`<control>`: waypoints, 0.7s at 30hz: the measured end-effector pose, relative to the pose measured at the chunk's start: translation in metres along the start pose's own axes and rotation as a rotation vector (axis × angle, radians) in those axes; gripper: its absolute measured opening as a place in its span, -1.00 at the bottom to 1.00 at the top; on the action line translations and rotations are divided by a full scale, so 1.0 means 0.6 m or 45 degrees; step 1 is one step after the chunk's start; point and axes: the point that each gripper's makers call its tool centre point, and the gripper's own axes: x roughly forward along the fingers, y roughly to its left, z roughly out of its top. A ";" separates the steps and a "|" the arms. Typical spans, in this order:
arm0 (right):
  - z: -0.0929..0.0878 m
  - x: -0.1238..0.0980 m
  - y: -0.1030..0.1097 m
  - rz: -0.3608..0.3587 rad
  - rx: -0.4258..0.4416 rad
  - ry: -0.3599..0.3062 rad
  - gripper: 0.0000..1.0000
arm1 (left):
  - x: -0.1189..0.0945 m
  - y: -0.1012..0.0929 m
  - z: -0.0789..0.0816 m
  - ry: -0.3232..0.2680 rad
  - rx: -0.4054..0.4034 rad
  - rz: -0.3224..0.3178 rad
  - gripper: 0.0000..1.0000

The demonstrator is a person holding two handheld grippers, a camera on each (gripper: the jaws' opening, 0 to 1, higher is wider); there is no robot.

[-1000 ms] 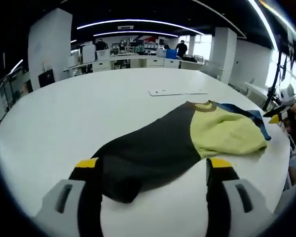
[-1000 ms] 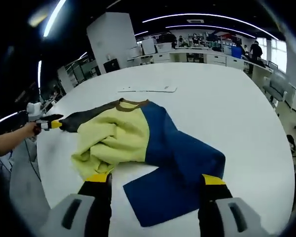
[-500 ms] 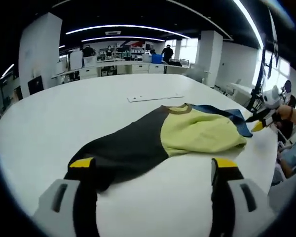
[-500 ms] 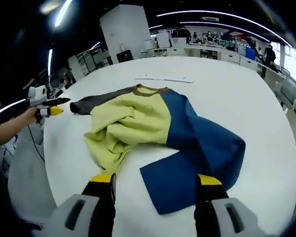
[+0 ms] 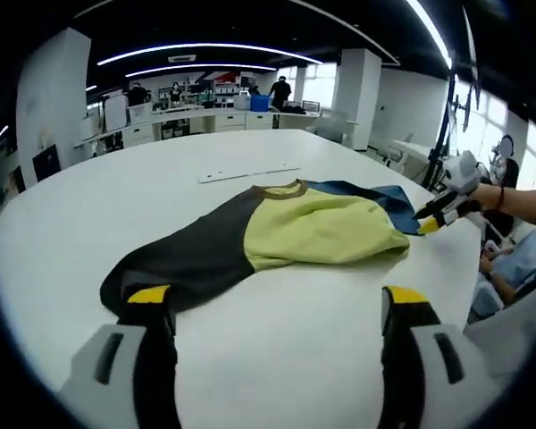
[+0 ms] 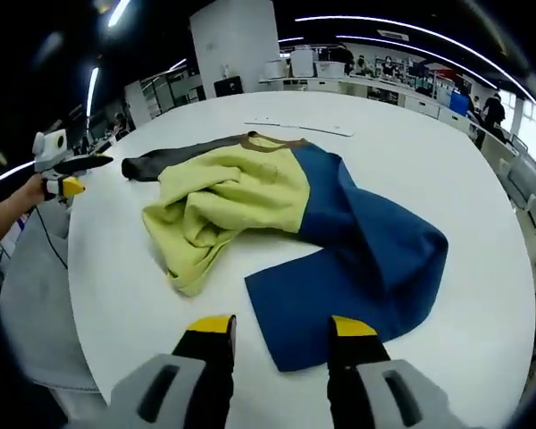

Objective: Fold the garment on the visible template until the final outline fits inside the template.

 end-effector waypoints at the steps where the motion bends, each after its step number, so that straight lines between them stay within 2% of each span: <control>1: -0.002 0.000 -0.002 -0.007 -0.007 0.004 -0.34 | -0.001 -0.003 -0.001 0.004 0.003 -0.003 0.85; 4: -0.005 -0.002 -0.005 -0.035 -0.047 0.014 -0.47 | -0.008 -0.019 -0.008 0.025 0.032 -0.017 0.84; 8: -0.012 0.000 -0.005 -0.040 -0.062 0.036 -0.51 | -0.016 -0.034 -0.014 0.032 0.044 -0.027 0.82; 11: -0.020 0.003 -0.004 -0.039 -0.084 0.059 -0.62 | -0.023 -0.042 -0.019 0.045 0.056 -0.027 0.81; 18: -0.020 0.004 -0.009 -0.065 -0.108 0.055 -0.74 | -0.038 -0.050 -0.029 0.066 0.067 -0.027 0.78; 21: -0.020 0.003 -0.013 -0.078 -0.115 0.054 -0.91 | -0.043 -0.050 -0.033 0.078 0.066 -0.026 0.76</control>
